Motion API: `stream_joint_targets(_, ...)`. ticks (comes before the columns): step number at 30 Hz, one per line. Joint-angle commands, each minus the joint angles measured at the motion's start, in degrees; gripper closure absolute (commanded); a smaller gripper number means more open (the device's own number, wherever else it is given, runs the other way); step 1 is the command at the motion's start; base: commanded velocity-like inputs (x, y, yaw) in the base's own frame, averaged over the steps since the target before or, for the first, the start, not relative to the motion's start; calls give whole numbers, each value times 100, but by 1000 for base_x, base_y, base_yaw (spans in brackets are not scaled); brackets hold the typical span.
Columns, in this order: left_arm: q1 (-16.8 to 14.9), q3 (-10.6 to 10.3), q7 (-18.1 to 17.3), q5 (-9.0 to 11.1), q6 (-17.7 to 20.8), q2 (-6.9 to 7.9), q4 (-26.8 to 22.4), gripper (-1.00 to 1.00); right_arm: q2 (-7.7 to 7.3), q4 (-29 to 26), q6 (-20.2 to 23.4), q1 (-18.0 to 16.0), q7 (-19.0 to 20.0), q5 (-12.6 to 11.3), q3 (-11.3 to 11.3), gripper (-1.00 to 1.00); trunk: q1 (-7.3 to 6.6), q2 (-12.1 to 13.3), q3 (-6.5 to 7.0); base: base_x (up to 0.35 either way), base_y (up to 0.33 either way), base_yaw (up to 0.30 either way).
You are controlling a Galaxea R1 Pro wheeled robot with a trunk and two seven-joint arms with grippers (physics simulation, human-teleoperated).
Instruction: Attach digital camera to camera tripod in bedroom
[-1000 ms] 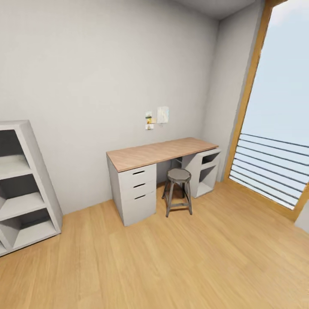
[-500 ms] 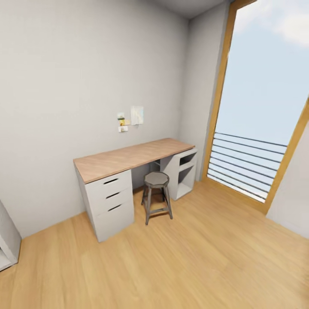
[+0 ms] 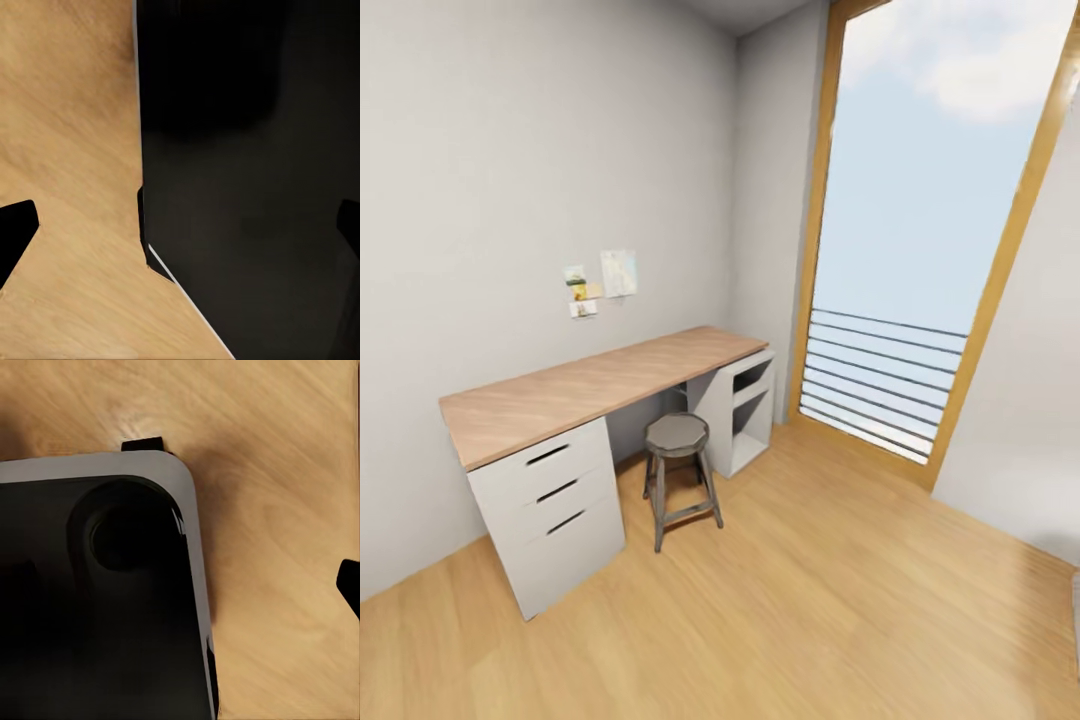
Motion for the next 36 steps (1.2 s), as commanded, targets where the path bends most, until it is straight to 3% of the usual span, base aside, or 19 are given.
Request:
stream_joint_targets(1,5,3,0,2,3,0,-13,-100,2,-3,-14,0,4,-2,-30,-100,4,-2,-4,343,-3,-254)
stream_joint_targets(36,5,3,0,2,1,0,-13,-100,2,-3,-14,2,4,4,-21,-100,4,-2,-4,343,0,-253)
